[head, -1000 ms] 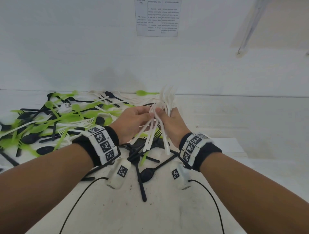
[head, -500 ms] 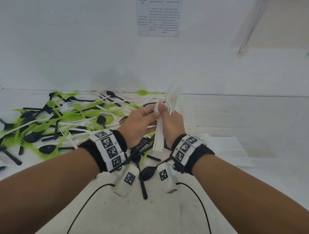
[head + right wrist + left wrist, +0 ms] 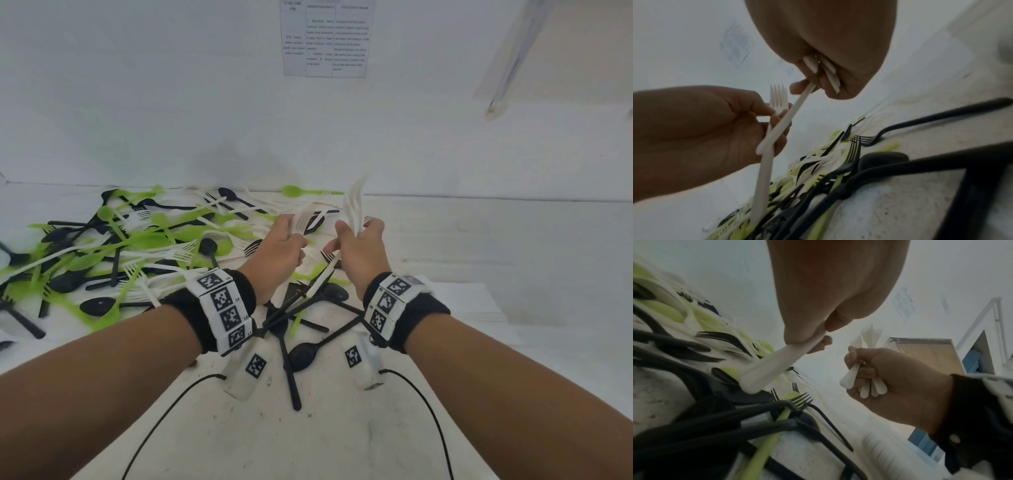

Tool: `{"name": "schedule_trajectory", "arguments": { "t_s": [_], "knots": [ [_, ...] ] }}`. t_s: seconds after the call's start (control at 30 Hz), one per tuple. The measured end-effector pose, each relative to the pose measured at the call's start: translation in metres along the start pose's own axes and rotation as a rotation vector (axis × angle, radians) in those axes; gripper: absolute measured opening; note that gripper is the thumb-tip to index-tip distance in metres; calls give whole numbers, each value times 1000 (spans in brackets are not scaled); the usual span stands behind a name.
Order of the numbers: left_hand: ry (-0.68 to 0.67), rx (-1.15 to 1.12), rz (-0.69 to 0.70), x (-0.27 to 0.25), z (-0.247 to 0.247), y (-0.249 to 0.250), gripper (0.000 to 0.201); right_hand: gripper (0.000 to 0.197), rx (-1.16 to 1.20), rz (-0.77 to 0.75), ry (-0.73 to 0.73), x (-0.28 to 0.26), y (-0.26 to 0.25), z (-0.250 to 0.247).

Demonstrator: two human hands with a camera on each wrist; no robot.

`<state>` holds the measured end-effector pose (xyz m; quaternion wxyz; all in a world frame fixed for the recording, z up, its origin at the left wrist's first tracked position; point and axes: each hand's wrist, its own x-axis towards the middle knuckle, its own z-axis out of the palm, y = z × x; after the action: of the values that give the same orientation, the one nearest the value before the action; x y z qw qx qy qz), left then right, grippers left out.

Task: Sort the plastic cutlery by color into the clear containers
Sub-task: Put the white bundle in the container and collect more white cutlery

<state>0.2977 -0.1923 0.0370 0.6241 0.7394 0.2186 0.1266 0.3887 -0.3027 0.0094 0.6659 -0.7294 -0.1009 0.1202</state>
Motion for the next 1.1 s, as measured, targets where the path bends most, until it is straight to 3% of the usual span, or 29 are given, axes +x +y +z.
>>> {"name": "schedule_trajectory", "arguments": {
  "t_s": [0.13,0.33,0.47,0.63,0.77,0.93,1.07,1.1],
  "knots": [
    [-65,111,10,-1,0,-1,48,26,-8,-104,-37,-8,-4,4],
    [-165,54,20,-5,4,1,70,14,-25,-181,-53,-13,-4,12],
    [-52,50,59,0,1,-7,59,21,-38,-82,14,-9,0,12],
    [-45,-92,24,4,0,-11,48,36,-50,-23,-12,-10,1,15],
    [-87,-127,48,-1,6,-12,42,15,31,-2,-69,-12,1,23],
    [-33,-160,20,-1,4,-12,50,28,47,-18,134,-10,6,22],
    [-47,-206,15,0,1,-11,47,53,41,-12,161,-8,7,16],
    [-58,-202,18,-1,1,-11,48,52,10,-28,160,-8,8,15]
  ]
}}
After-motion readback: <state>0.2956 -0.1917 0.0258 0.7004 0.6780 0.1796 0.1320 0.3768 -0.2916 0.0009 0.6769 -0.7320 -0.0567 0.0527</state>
